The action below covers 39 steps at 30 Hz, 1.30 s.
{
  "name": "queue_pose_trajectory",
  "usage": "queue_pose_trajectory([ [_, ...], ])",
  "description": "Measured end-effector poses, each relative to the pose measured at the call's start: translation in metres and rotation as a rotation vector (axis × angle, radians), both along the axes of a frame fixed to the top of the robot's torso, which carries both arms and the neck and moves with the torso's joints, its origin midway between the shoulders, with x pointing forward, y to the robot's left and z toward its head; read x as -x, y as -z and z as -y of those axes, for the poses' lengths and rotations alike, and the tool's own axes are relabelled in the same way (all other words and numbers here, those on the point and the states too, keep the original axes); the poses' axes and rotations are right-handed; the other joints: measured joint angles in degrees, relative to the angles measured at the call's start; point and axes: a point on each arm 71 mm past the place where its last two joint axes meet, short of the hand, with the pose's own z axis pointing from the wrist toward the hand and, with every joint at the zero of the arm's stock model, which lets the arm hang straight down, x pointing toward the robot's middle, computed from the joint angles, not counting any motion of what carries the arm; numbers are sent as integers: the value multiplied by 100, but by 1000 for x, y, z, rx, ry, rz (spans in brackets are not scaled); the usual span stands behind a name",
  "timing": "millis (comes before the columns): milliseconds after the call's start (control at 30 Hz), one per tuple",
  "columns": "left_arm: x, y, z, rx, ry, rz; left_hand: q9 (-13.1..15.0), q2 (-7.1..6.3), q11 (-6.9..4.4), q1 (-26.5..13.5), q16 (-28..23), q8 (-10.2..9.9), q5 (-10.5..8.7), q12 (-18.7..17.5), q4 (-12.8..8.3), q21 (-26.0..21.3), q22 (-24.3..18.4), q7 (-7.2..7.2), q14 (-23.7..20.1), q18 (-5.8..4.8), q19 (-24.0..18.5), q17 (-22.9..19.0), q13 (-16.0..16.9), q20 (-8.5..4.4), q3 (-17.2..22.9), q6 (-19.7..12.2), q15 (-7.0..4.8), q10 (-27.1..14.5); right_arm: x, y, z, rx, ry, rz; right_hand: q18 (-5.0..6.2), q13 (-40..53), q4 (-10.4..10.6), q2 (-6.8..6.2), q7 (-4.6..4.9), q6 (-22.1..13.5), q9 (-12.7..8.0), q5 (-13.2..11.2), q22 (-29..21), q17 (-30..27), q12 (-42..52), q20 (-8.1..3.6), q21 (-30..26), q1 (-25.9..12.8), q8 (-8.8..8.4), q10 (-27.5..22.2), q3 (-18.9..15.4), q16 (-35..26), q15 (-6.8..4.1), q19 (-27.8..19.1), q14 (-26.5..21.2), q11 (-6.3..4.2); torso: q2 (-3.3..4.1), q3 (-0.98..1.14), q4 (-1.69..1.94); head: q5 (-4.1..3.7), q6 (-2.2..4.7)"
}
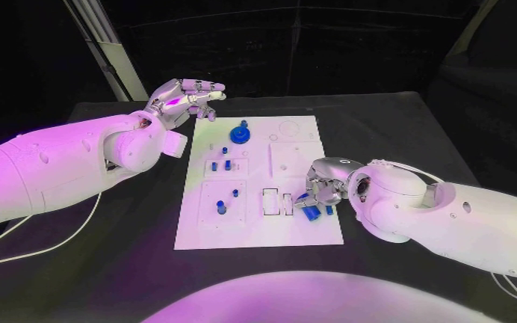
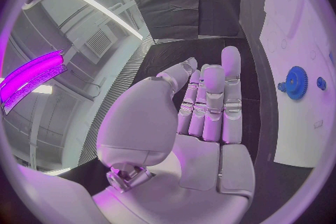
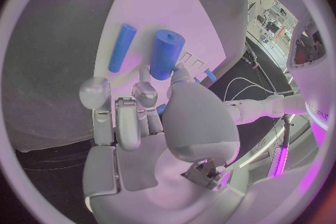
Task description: Assemble the parts on the task board
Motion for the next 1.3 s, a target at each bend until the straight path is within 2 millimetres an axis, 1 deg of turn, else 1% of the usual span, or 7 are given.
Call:
queue_pose_trajectory([
  [133,0,0,0,0,2,-2,0,0,0,0,-22,0,0,0,0,0,0,0,0,0,0,-14,0,0,0,0,0,0,1,-1,-6,2,-18,9,1,82,-142,21,-21,21,76,498,31,0,27,-21,0,336,41,30,81,5,-7,21,7,-30,0,0,1,-9,6],
  [300,0,0,1,0,5,-4,0,0,0,0,-22,0,0,0,0,0,1,0,0,0,0,-15,-1,0,0,0,0,0,3,-1,-8,-6,-22,16,1,223,-122,148,-34,33,124,1202,104,0,133,-53,40,444,59,63,51,50,-48,53,8,-19,1,2,8,-12,7],
  [400,0,1,1,0,6,-5,0,0,0,0,-22,0,0,0,0,0,-3,13,-17,0,0,-31,-1,0,0,-13,17,0,5,-1,-7,-22,-10,12,0,294,-14,172,-53,52,129,1423,140,0,178,-73,67,435,59,154,26,66,-48,73,8,-91,0,3,8,2,6],
  [500,0,1,1,0,7,-6,0,0,0,0,-22,0,0,0,0,0,-5,20,-21,0,0,-36,-1,0,0,-20,21,0,8,-1,-5,-49,11,4,0,323,47,234,-54,52,129,1599,159,-1,178,-73,67,388,59,164,9,66,-48,72,8,-101,-1,3,7,5,5],
  [700,1,1,2,1,10,-8,0,0,0,0,-22,0,0,0,0,0,-4,20,-21,0,0,-53,-1,0,0,-20,21,0,13,-6,-5,-132,61,-11,1,370,68,271,-54,51,128,1771,191,-1,217,-93,106,353,57,204,-12,90,-48,93,8,-101,-1,0,3,2,18],
  [1100,1,2,2,2,16,-13,0,0,0,0,-62,0,0,23,0,-24,-10,20,-42,1,-16,-101,-2,17,1,-20,0,0,18,-13,-7,-225,118,-34,1,436,70,284,-54,51,128,1804,243,-1,249,-94,106,340,40,256,-15,112,-68,133,-13,-111,0,-8,12,9,19],
  [1300,1,2,3,2,19,-15,0,0,0,0,-62,0,0,23,0,-24,-9,20,-42,0,-16,-104,-2,16,1,-20,0,0,19,-14,-16,-260,124,-43,1,447,90,309,-34,71,129,1804,249,-1,269,-94,130,315,34,256,-36,133,-88,133,7,-111,2,-8,13,34,19],
])
